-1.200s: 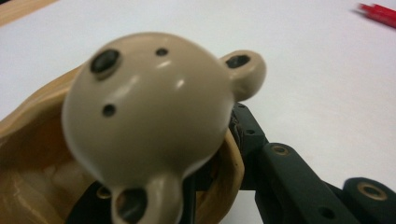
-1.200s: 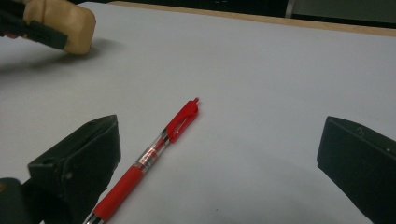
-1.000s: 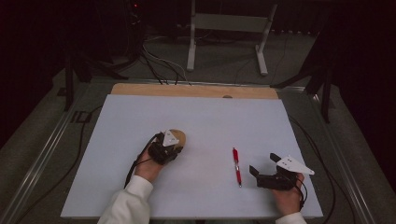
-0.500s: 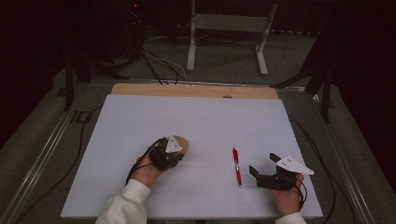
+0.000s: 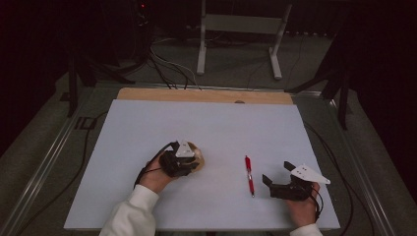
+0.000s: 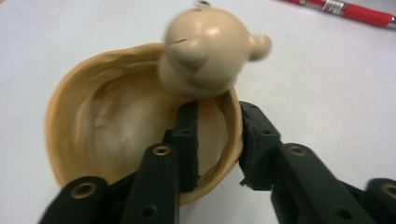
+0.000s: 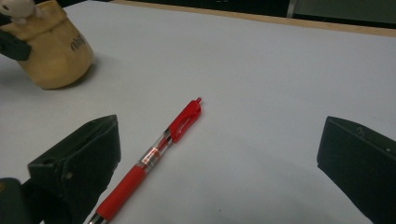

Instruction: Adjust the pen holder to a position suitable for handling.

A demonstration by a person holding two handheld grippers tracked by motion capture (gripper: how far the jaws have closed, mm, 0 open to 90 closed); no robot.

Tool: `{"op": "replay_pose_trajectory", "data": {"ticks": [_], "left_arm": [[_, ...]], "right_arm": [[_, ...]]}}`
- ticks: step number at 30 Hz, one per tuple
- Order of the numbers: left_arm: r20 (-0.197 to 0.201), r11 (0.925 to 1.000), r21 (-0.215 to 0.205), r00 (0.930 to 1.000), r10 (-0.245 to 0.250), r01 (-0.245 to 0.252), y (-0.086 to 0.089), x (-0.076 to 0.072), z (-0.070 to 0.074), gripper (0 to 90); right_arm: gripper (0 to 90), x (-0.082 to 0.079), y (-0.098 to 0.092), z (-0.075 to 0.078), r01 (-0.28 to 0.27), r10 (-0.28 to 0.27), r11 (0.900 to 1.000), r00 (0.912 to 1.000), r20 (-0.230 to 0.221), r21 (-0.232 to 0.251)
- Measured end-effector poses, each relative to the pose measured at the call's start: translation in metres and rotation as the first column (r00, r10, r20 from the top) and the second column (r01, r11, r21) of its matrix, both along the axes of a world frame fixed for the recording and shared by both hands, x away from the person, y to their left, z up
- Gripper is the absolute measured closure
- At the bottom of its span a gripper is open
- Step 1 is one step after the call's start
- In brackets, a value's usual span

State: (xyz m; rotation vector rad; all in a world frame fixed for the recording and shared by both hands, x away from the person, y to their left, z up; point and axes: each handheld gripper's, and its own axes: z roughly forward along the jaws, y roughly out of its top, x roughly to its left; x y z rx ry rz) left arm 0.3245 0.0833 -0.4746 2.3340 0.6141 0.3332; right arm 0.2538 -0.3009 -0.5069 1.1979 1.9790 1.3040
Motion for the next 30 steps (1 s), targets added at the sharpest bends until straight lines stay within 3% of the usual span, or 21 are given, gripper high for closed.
{"op": "replay_pose_trajectory", "data": {"ticks": [2, 5, 12, 18, 21, 22, 25, 28, 29, 30], "left_arm": [[0.014, 1.0, 0.003, 0.9999, 0.007, -0.007, -0.003, 0.002, 0.0, 70.1], [0.004, 0.9993, -0.036, 1.0, -0.007, 0.007, -0.003, 0.001, 0.0, 69.2], [0.007, 0.9984, -0.054, 0.9998, -0.017, 0.018, -0.001, -0.001, -0.001, 66.7], [0.009, 0.9983, -0.054, 0.9997, -0.021, 0.021, -0.003, -0.003, -0.002, 52.1], [0.004, 0.9973, -0.073, 1.0, 0.001, -0.001, -0.002, -0.004, -0.002, 43.8], [0.024, 0.997, -0.076, 0.9996, 0.016, -0.015, -0.001, -0.005, -0.001, 40.4], [0.045, 0.9909, -0.115, 0.9961, 0.076, -0.07, 0.006, -0.007, 0.002, 29.1], [0.038, 0.9779, -0.161, 0.9893, 0.141, -0.133, 0.015, -0.007, 0.004, 18.2], [0.038, 0.9779, -0.161, 0.9893, 0.141, -0.133, 0.015, -0.007, 0.004, 15.7], [0.038, 0.9693, -0.193, 0.986, 0.162, -0.152, 0.022, -0.007, 0.006, 15.7]], "right_arm": [[0.1, 0.0, 0.0, 0.0, -0.001, 0.001, 1.0, 1.0, 0.002, 0.0], [0.1, 0.0, -0.001, 0.0, -0.001, 0.001, 1.0, 1.0, 0.002, 0.0], [0.1, 0.0, 0.0, 0.0, -0.001, 0.001, 1.0, 1.0, 0.001, 0.001], [0.1, 0.0, 0.0, 0.0, 0.001, -0.001, 1.0, 1.0, -0.003, 0.001], [0.1, 0.001, -0.001, 0.0, 0.001, -0.001, 1.0, 1.0, -0.005, 0.003], [0.1, 0.001, 0.0, 0.0, 0.001, -0.001, 1.0, 1.0, -0.005, 0.002], [0.1, 0.001, 0.0, 0.0, 0.0, 0.0, 1.0, 1.0, -0.005, 0.001], [0.1, 0.001, 0.0, 0.0, 0.002, -0.002, 1.0, 1.0, -0.006, 0.003], [0.1, 0.001, 0.0, 0.0, 0.003, -0.003, 1.0, 1.0, -0.006, 0.002], [0.1, 0.001, 0.0, 0.0, 0.003, -0.003, 1.0, 1.0, -0.006, 0.002]]}}
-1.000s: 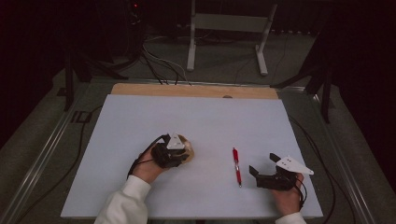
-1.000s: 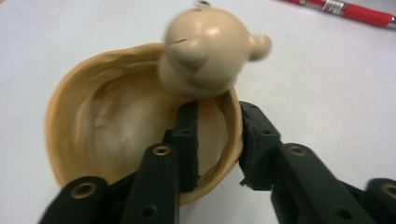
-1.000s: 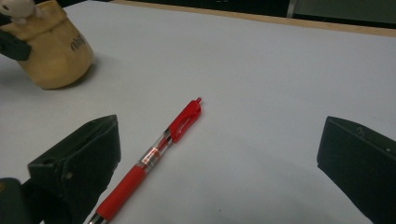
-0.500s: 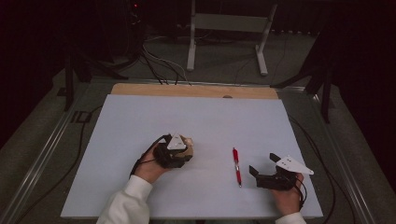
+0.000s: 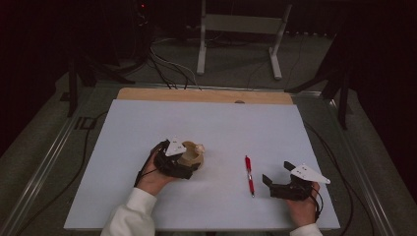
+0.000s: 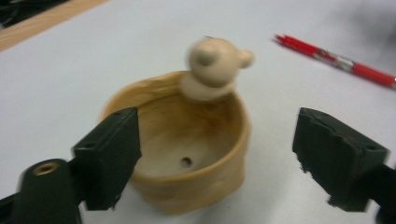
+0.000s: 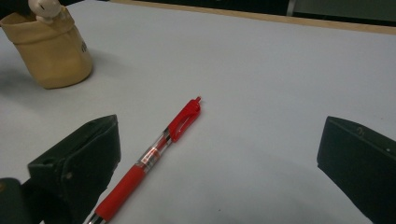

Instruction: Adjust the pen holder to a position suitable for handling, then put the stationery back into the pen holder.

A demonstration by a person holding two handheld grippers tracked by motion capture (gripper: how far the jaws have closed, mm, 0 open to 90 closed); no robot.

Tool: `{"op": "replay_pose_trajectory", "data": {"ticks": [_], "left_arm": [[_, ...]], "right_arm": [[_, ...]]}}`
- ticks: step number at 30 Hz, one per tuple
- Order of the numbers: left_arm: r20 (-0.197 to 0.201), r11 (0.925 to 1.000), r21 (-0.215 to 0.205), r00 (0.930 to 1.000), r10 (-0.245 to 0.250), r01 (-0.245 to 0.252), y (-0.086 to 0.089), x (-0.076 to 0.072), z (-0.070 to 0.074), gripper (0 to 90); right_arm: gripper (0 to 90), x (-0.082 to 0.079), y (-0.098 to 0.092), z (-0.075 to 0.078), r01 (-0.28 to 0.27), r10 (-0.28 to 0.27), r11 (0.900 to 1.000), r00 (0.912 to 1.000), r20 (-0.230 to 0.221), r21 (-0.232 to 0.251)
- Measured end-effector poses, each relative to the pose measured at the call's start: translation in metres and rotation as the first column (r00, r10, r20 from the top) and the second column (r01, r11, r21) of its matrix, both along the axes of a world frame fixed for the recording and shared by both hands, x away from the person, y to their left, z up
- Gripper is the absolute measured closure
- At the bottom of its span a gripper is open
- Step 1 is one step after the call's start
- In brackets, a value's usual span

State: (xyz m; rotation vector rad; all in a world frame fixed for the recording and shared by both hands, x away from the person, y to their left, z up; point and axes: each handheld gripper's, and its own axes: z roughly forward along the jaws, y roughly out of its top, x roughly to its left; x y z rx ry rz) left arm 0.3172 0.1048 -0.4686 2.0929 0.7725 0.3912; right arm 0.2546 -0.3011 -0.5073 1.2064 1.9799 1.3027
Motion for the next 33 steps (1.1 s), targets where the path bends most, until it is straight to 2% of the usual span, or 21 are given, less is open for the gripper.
{"op": "replay_pose_trajectory", "data": {"ticks": [6, 10, 11, 14, 16, 22, 24, 27, 30, 32, 33], "left_arm": [[0.002, 0.9991, -0.03, 0.9996, 0.03, -0.03, 0.01, -0.003, 0.001, 1.1], [0.02, 0.9968, -0.057, 0.9982, 0.057, -0.056, 0.017, -0.005, 0.002, 0.1], [0.035, 0.9944, -0.07, 0.996, 0.082, -0.08, 0.024, -0.007, 0.004, 0.1], [0.045, 0.9918, -0.075, 0.9932, 0.107, -0.104, 0.03, -0.009, 0.005, 0.1], [0.07, 0.9887, -0.075, 0.9883, 0.135, -0.13, 0.037, -0.012, 0.006, 0.1], [0.1, 0.9787, -0.082, 0.9755, 0.196, -0.189, 0.055, -0.02, 0.005, 0.1], [0.106, 0.9744, -0.098, 0.9714, 0.213, -0.203, 0.062, -0.023, 0.003, 0.1], [0.11, 0.9643, -0.108, 0.9612, 0.253, -0.242, 0.074, -0.027, 0.0, 0.2], [0.129, 0.9552, -0.113, 0.9492, 0.287, -0.274, 0.083, -0.033, -0.002, 0.2], [0.15, 0.9484, -0.13, 0.9398, 0.307, -0.289, 0.089, -0.038, -0.004, 0.2], [0.15, 0.9484, -0.13, 0.9398, 0.307, -0.289, 0.089, -0.038, -0.004, 0.2]], "right_arm": [[0.0, 0.0, 0.0, 0.0, 0.0, 0.0, 1.0, 1.0, 0.0, -0.002], [0.1, 0.0, 0.0, 0.0, 0.002, -0.002, 1.0, 1.0, 0.0, -0.003], [0.1, 0.0, 0.0, 0.0, 0.001, -0.001, 1.0, 1.0, 0.0, -0.004], [0.1, 0.0, 0.0, 0.0, 0.001, -0.001, 1.0, 1.0, 0.001, -0.006], [0.1, 0.0, 0.0, 0.0, 0.002, -0.002, 1.0, 1.0, 0.0, -0.004], [0.1, -0.001, 0.0, 0.0, 0.002, -0.002, 1.0, 1.0, 0.001, -0.006], [0.1, -0.001, 0.001, 0.0, 0.002, -0.002, 1.0, 1.0, 0.001, -0.006], [0.0, -0.001, 0.0, 0.0, 0.003, -0.003, 1.0, 1.0, 0.001, -0.005], [0.1, -0.001, 0.0, 0.0, 0.003, -0.003, 1.0, 1.0, 0.001, -0.005], [0.0, -0.001, 0.0, 0.0, 0.002, -0.002, 1.0, 1.0, 0.001, -0.005], [0.0, -0.001, 0.0, 0.0, 0.002, -0.002, 1.0, 1.0, 0.001, -0.005]]}}
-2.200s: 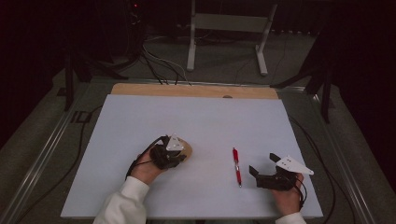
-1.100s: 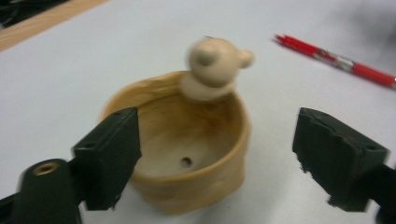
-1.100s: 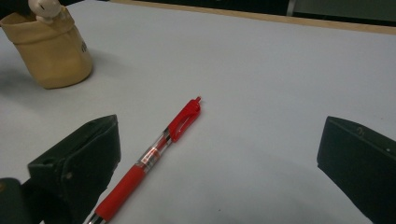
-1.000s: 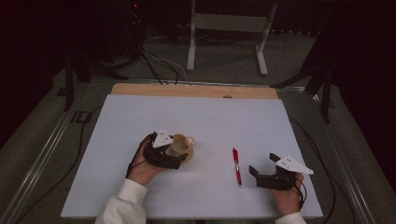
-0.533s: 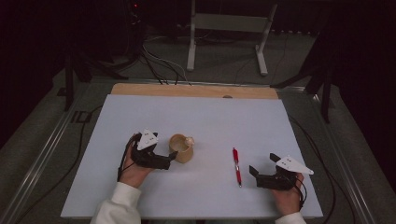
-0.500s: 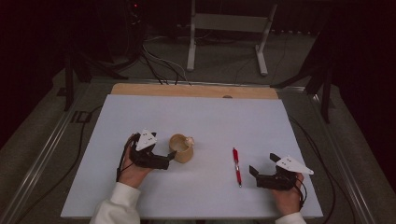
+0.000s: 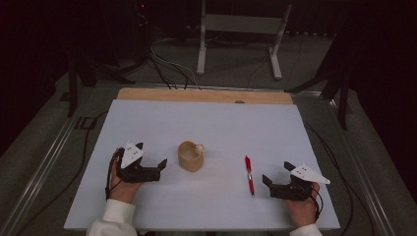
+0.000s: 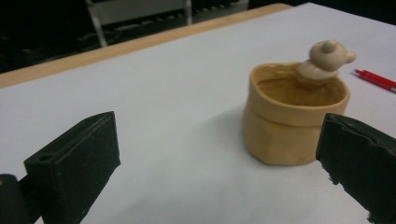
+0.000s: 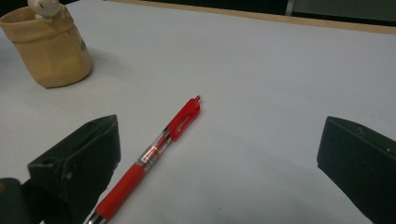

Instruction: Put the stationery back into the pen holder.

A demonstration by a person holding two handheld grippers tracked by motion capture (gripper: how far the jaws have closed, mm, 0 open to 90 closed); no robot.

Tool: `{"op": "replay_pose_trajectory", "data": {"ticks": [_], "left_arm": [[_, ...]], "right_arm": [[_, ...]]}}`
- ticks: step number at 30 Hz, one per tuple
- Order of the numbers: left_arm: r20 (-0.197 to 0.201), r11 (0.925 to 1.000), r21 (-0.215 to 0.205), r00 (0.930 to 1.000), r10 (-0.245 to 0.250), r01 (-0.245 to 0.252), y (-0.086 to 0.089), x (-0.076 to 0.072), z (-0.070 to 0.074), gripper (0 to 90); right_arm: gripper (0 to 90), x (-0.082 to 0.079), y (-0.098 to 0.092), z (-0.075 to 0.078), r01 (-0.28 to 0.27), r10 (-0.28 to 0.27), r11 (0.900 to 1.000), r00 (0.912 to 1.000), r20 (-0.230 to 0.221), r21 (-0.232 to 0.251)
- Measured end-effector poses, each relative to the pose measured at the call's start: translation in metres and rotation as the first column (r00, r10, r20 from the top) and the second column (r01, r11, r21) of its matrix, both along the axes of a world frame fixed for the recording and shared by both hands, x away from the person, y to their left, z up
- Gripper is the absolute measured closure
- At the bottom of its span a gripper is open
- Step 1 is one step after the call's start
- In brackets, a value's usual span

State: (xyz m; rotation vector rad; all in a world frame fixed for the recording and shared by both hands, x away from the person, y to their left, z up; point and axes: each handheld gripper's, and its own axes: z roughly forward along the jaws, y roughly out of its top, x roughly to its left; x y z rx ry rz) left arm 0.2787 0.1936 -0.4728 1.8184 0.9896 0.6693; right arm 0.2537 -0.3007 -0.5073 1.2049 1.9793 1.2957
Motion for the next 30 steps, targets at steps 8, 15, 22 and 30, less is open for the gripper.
{"op": "replay_pose_trajectory", "data": {"ticks": [8, 15, 22, 30], "left_arm": [[0.03, 0.9967, -0.02, 0.9964, 0.079, -0.079, 0.022, -0.022, -0.01, 0.2], [0.028, 0.9936, -0.001, 0.9932, 0.113, -0.113, 0.027, -0.034, -0.018, 0.2], [0.017, 0.9897, 0.012, 0.9896, 0.143, -0.143, 0.032, -0.033, -0.022, 0.2], [0.018, 0.99, 0.004, 0.9899, 0.141, -0.141, 0.031, -0.033, -0.023, 0.3]], "right_arm": [[0.1, -0.001, 0.001, 0.0, -0.005, 0.005, 1.0, 1.0, -0.004, 0.0], [0.0, -0.002, 0.008, -0.001, -0.046, 0.046, 0.999, 0.9983, -0.036, -0.009], [0.1, -0.006, 0.03, -0.004, -0.103, 0.097, 0.993, 0.9892, -0.11, -0.054], [33.3, -0.012, 0.054, -0.008, -0.13, 0.101, 0.982, 0.9739, -0.203, -0.134]]}}
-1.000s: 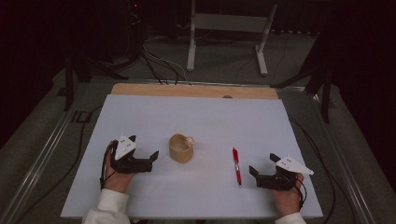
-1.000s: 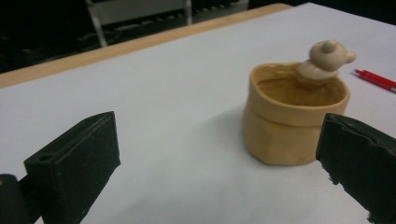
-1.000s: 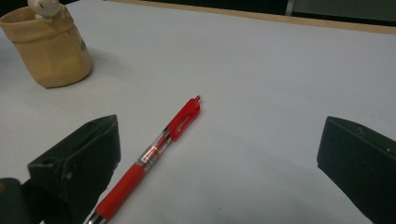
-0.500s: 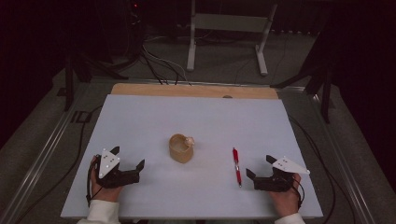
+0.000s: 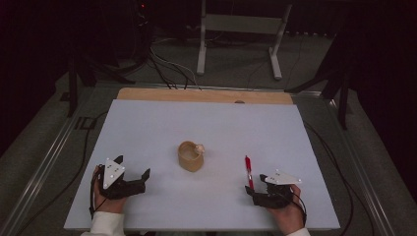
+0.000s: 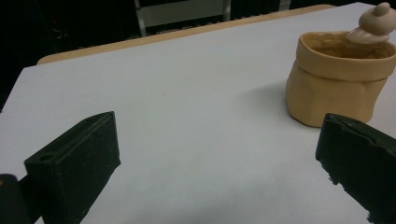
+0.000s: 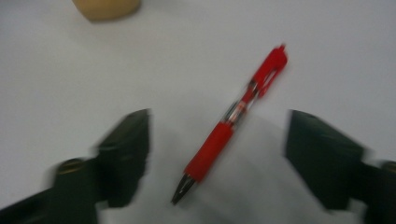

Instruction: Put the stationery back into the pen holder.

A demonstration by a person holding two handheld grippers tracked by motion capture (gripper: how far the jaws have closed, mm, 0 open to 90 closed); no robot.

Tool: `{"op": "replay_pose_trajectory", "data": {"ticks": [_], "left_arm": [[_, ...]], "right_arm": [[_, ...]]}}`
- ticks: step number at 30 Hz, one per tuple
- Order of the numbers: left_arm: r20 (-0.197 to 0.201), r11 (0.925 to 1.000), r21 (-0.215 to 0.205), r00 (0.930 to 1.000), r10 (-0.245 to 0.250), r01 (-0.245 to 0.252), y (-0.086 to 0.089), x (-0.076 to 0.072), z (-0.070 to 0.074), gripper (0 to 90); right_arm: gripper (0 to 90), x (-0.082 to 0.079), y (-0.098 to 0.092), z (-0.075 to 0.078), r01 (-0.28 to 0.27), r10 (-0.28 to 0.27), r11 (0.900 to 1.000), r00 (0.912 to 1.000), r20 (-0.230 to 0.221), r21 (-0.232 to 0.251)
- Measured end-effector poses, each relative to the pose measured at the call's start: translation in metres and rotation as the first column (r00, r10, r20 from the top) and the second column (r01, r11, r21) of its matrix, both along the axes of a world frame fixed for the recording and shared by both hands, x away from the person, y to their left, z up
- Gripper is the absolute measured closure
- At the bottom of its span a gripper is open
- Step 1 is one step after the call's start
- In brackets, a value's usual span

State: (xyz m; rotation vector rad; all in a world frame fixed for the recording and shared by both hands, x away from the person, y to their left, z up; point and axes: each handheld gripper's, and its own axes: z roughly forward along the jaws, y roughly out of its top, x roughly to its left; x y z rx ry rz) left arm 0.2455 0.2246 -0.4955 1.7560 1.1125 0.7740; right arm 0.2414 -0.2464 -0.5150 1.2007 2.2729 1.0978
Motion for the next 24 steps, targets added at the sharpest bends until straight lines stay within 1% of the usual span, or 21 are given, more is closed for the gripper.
{"op": "replay_pose_trajectory", "data": {"ticks": [1, 2, 3, 4, 5, 6, 7, 10, 13, 14, 16, 17, 19, 21, 24], "left_arm": [[-0.001, 1.0, 0.004, 1.0, 0.001, -0.001, 0.0, 0.0, 0.0, 0.3], [-0.003, 1.0, 0.005, 1.0, 0.002, -0.002, 0.0, 0.0, 0.0, 0.2], [-0.002, 1.0, 0.005, 1.0, 0.0, 0.0, 0.0, 0.0, 0.0, 0.3], [-0.001, 1.0, 0.005, 1.0, 0.0, 0.0, 0.0, 0.0, 0.0, 0.3], [-0.001, 1.0, 0.005, 1.0, 0.0, 0.0, 0.0, 0.0, 0.0, 0.3], [-0.002, 1.0, 0.004, 1.0, 0.0, 0.0, 0.0, 0.0, 0.0, 0.3], [-0.003, 1.0, 0.004, 1.0, 0.001, -0.001, 0.0, 0.0, 0.0, 0.2], [-0.005, 1.0, 0.007, 1.0, 0.005, -0.005, 0.0, 0.0, 0.0, 0.3], [-0.005, 1.0, 0.007, 1.0, 0.006, -0.006, 0.0, -0.001, 0.0, 0.3], [-0.005, 1.0, 0.008, 1.0, 0.006, -0.006, 0.0, -0.001, 0.0, 0.3], [-0.007, 0.9999, 0.011, 1.0, 0.006, -0.006, 0.0, -0.002, 0.0, 0.3], [-0.007, 0.9999, 0.011, 1.0, 0.006, -0.006, 0.0, -0.002, 0.0, 0.3], [-0.005, 0.9999, 0.008, 1.0, 0.008, -0.008, 0.001, -0.003, 0.001, 0.3], [-0.005, 0.9999, 0.003, 0.9999, 0.011, -0.011, 0.002, -0.003, 0.001, 0.3], [-0.004, 0.9999, 0.004, 0.9999, 0.013, -0.013, 0.002, -0.003, 0.001, 0.3]], "right_arm": [[43.6, 0.0, 0.006, -0.004, -0.02, 0.019, 0.999, 0.999, -0.039, -0.027], [47.7, 0.0, 0.008, -0.007, -0.022, 0.019, 0.998, 0.9982, -0.058, -0.059], [49.8, -0.002, 0.01, -0.007, -0.016, 0.012, 0.997, 0.9989, -0.045, -0.082], [53.7, -0.003, 0.011, -0.006, -0.015, 0.011, 0.996, 0.9988, -0.048, -0.091], [53.7, -0.003, 0.011, -0.006, -0.015, 0.011, 0.996, 0.9988, -0.048, -0.091], [57.2, -0.003, 0.01, -0.005, -0.016, 0.011, 0.995, 0.9985, -0.054, -0.096], [63.0, -0.005, 0.008, -0.004, -0.016, 0.009, 0.994, 0.9979, -0.063, -0.105], [71.8, -0.004, 0.004, -0.003, -0.008, -0.001, 0.994, 0.997, -0.078, -0.111], [79.0, -0.001, 0.001, -0.002, 0.0, -0.01, 0.995, 0.9957, -0.092, -0.104], [80.2, 0.0, 0.0, -0.002, 0.003, -0.013, 0.996, 0.9948, -0.101, -0.094], [80.9, 0.001, -0.003, -0.002, 0.011, -0.019, 0.998, 0.9928, -0.118, -0.068], [80.9, 0.001, -0.003, -0.002, 0.011, -0.019, 0.998, 0.9928, -0.118, -0.068], [81.2, 0.002, -0.005, -0.002, 0.019, -0.025, 0.999, 0.9918, -0.125, -0.047], [81.3, 0.001, -0.006, -0.001, 0.028, -0.032, 0.999, 0.9932, -0.112, -0.042], [81.3, -0.001, -0.009, 0.005, 0.038, -0.039, 0.999, 0.9958, -0.082, -0.01]]}}
